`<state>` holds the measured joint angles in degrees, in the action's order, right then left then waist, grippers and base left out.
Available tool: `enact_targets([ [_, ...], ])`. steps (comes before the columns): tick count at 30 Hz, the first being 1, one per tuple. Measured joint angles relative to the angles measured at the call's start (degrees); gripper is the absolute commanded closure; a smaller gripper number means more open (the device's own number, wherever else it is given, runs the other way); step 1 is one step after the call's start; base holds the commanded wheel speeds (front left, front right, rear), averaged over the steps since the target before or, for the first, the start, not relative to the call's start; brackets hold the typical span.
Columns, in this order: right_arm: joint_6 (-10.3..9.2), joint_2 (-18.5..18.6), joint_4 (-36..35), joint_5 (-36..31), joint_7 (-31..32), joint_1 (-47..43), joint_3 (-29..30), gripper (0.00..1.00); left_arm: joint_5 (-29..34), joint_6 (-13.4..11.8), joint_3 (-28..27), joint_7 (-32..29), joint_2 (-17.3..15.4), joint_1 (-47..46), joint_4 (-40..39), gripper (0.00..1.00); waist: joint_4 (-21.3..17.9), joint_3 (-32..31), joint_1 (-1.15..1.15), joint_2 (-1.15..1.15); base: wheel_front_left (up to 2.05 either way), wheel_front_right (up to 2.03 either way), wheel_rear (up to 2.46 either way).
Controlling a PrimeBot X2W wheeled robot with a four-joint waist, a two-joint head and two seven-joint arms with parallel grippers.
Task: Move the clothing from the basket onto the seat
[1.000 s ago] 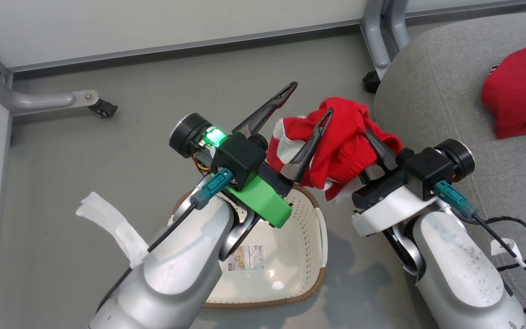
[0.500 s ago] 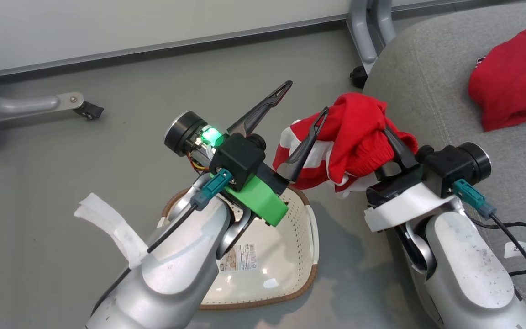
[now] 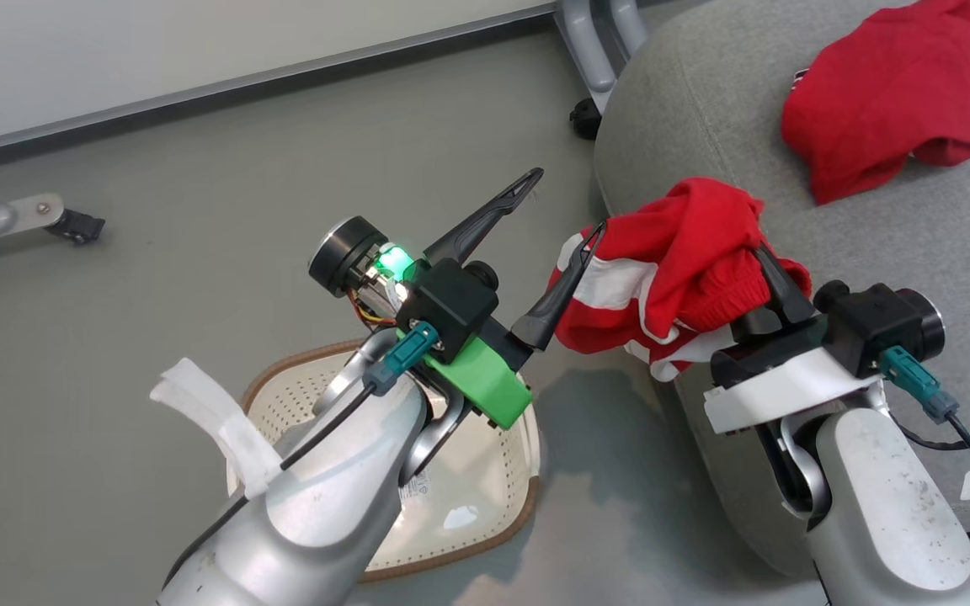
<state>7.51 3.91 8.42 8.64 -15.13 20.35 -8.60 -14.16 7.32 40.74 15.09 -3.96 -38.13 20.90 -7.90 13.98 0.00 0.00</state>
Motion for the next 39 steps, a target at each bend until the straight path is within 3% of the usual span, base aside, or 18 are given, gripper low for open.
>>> enact_targets([
  [16, 0.00, -0.86, -1.88, 0.53, 0.00, -4.89, 7.69, 1.00, -0.40, 0.00, 2.61, 0.03, -0.65, -0.80, 1.51, 0.00, -7.62, 2.62, 0.00, 0.00, 0.00, 0.00, 0.00],
  [28, 0.00, -1.02, -1.79, 1.01, 0.00, -6.07, 9.66, 1.00, -0.44, 0.00, 2.27, 0.03, -0.90, -0.34, 1.34, 0.00, -8.63, 2.05, 0.00, 0.00, 0.00, 0.00, 0.00],
  [39, 0.00, 0.24, -3.12, 0.83, 0.00, 5.85, 13.05, 1.00, 0.29, 0.00, 2.44, 0.03, -1.23, -0.85, 0.71, 0.00, -8.02, 6.12, 0.00, 0.00, 0.00, 0.00, 0.00],
])
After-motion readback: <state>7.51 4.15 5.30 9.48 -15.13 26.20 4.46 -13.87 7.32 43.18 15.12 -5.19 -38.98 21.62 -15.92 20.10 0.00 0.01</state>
